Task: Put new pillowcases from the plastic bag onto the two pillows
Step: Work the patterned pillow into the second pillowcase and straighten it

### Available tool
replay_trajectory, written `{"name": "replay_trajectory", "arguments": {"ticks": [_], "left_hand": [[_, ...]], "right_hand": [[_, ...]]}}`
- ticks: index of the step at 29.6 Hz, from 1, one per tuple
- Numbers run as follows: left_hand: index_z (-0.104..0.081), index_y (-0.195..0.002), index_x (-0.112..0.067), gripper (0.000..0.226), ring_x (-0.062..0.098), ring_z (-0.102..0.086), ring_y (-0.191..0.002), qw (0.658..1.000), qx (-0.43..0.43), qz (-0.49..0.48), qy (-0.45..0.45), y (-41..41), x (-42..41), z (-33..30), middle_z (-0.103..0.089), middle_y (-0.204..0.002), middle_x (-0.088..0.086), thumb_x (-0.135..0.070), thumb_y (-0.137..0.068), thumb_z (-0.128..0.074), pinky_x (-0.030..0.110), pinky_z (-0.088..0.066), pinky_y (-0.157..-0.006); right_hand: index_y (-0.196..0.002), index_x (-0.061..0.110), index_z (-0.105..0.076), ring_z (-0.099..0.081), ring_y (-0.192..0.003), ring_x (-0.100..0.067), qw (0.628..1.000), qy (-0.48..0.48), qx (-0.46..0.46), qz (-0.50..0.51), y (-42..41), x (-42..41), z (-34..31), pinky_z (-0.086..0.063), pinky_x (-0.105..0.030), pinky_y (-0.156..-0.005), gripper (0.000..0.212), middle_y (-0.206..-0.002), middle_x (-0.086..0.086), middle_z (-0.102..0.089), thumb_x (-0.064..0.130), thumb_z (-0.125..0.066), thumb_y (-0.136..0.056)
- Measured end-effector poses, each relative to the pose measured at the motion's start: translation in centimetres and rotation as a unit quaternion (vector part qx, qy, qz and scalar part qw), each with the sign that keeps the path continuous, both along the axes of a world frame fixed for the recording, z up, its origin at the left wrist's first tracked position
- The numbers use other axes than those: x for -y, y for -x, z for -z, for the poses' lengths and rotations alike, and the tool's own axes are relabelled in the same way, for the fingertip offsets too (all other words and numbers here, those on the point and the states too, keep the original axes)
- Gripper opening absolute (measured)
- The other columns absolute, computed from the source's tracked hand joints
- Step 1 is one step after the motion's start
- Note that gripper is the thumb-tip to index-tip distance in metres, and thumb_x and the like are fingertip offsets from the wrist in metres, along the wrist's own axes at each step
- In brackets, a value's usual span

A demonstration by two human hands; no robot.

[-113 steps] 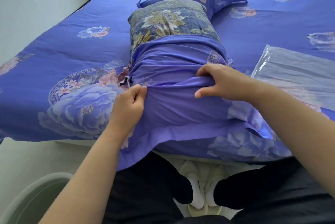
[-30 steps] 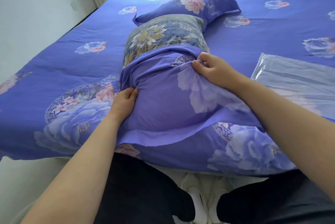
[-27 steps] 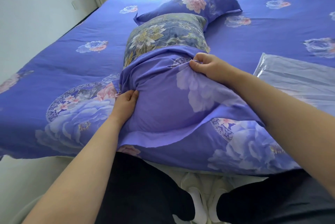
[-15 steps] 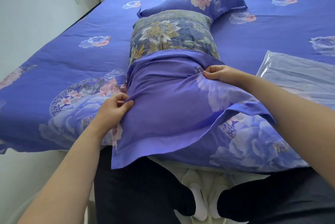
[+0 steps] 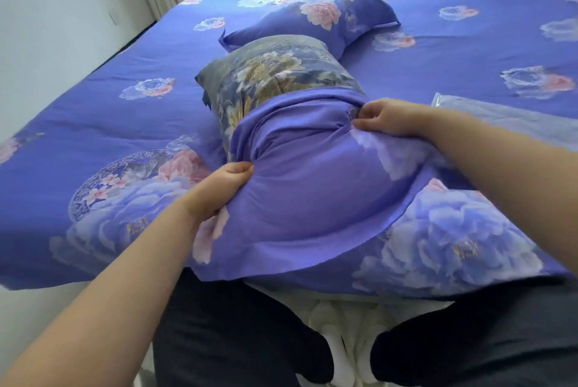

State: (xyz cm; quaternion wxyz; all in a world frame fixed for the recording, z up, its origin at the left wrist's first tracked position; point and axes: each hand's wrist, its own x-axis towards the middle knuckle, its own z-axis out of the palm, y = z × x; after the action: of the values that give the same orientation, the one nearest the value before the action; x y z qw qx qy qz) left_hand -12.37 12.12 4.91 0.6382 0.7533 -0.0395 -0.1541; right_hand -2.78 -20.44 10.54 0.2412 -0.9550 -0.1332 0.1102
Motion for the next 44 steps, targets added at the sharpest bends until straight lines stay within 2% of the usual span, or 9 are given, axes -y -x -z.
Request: {"name": "replay_trajectory", "arguments": {"ticks": [5, 7, 11, 15, 19, 26, 30, 35, 44], "left_hand": [[-0.065, -0.074, -0.022, 0.029, 0.005, -0.054, -0.077, 0.998, 0.044, 0.021, -0.043, 1.9, 9.9, 2.1, -0.063, -0.074, -0.011, -0.035, -0.093, -0.048, 0.024, -0.044, -0.081], [-0.062, -0.077, -0.016, 0.031, 0.0, -0.05, -0.074, 0.988, 0.087, -0.002, -0.126, 1.1, 13.6, 2.5, -0.056, -0.068, -0.011, -0.036, -0.096, -0.047, 0.004, -0.034, -0.076], [-0.058, -0.073, -0.017, 0.031, 0.007, -0.049, -0.071, 0.989, 0.079, -0.045, -0.113, -1.6, 16.2, 2.6, -0.055, -0.067, -0.008, -0.031, -0.098, -0.045, 0.017, -0.036, -0.06], [-0.057, -0.062, -0.017, 0.041, 0.007, -0.048, -0.067, 0.991, 0.053, -0.05, -0.112, -2.6, 15.7, 3.3, -0.054, -0.062, -0.011, -0.033, -0.098, -0.046, 0.013, -0.04, -0.06], [-0.046, -0.059, -0.017, 0.041, 0.015, -0.049, -0.069, 0.979, 0.115, -0.064, -0.153, -1.7, 16.1, 2.8, -0.06, -0.071, 0.015, -0.028, -0.098, -0.045, 0.026, -0.031, -0.061], [-0.057, -0.084, -0.011, 0.022, 0.036, -0.06, -0.054, 0.822, 0.369, -0.14, -0.409, 2.3, 16.0, 2.5, -0.063, -0.061, 0.014, -0.029, -0.096, -0.051, 0.029, -0.032, -0.045], [-0.064, -0.073, -0.011, 0.02, 0.033, -0.061, -0.076, 0.722, 0.456, -0.147, -0.498, 2.4, 14.9, 2.1, -0.062, -0.08, 0.009, -0.026, -0.085, -0.067, 0.036, -0.046, -0.058], [-0.067, -0.084, -0.018, 0.022, 0.045, -0.015, -0.139, 0.783, 0.343, -0.112, -0.507, 1.8, 14.8, 1.3, -0.024, -0.153, 0.006, -0.036, -0.091, -0.056, 0.064, -0.02, -0.108], [-0.04, -0.124, -0.015, 0.068, 0.018, -0.039, -0.117, 0.931, 0.239, -0.165, -0.221, 0.4, 11.6, -0.7, -0.034, -0.128, 0.004, -0.06, -0.078, -0.06, 0.024, -0.03, -0.092]], "right_hand": [[-0.094, 0.031, -0.065, -0.054, -0.105, -0.03, 0.956, 0.218, 0.178, 0.083, -3.4, 2.7, -3.3, -0.037, -0.037, -0.084, 0.024, -0.113, -0.009, -0.06, 0.051, -0.055, -0.086], [-0.113, 0.024, -0.064, -0.048, -0.116, -0.035, 0.929, 0.295, 0.175, 0.137, -3.1, 4.0, -1.4, -0.037, -0.04, -0.093, 0.032, -0.125, -0.015, -0.051, 0.043, -0.053, -0.09], [-0.115, 0.011, -0.057, -0.052, -0.107, -0.036, 0.944, -0.028, 0.161, 0.288, 1.4, 5.7, 2.9, -0.04, -0.04, -0.091, 0.027, -0.123, -0.02, -0.045, 0.027, -0.047, -0.095], [-0.076, 0.022, -0.05, -0.055, -0.069, -0.022, 0.886, -0.214, 0.242, 0.332, 11.3, 4.2, 6.1, -0.04, -0.035, -0.066, 0.032, -0.069, 0.004, -0.058, 0.049, -0.046, -0.093], [-0.059, 0.015, -0.065, -0.057, -0.04, -0.013, 0.909, -0.243, -0.095, 0.326, 17.9, 1.8, 7.7, -0.043, -0.021, -0.044, 0.08, -0.048, -0.001, -0.063, 0.083, -0.024, -0.068], [-0.103, 0.004, -0.063, -0.068, -0.086, -0.026, 0.537, -0.678, -0.281, 0.417, 18.3, -3.8, 7.9, -0.055, -0.038, -0.067, 0.045, -0.098, -0.013, -0.071, 0.046, -0.061, -0.086], [-0.109, 0.003, -0.061, -0.063, -0.098, -0.031, 0.443, -0.724, -0.278, 0.45, 15.6, -6.4, 6.9, -0.048, -0.046, -0.095, 0.049, -0.114, -0.018, -0.065, 0.048, -0.05, -0.093], [-0.12, 0.002, -0.055, -0.06, -0.105, -0.034, 0.504, -0.635, -0.155, 0.564, 13.0, -8.9, 8.2, -0.047, -0.046, -0.096, 0.057, -0.122, -0.014, -0.06, 0.051, -0.054, -0.089], [-0.071, 0.023, -0.062, -0.056, -0.068, -0.002, 0.745, -0.479, 0.096, 0.453, 15.8, -1.9, 8.7, -0.036, -0.004, -0.048, 0.028, -0.071, 0.017, -0.062, 0.048, -0.062, -0.085]]}}
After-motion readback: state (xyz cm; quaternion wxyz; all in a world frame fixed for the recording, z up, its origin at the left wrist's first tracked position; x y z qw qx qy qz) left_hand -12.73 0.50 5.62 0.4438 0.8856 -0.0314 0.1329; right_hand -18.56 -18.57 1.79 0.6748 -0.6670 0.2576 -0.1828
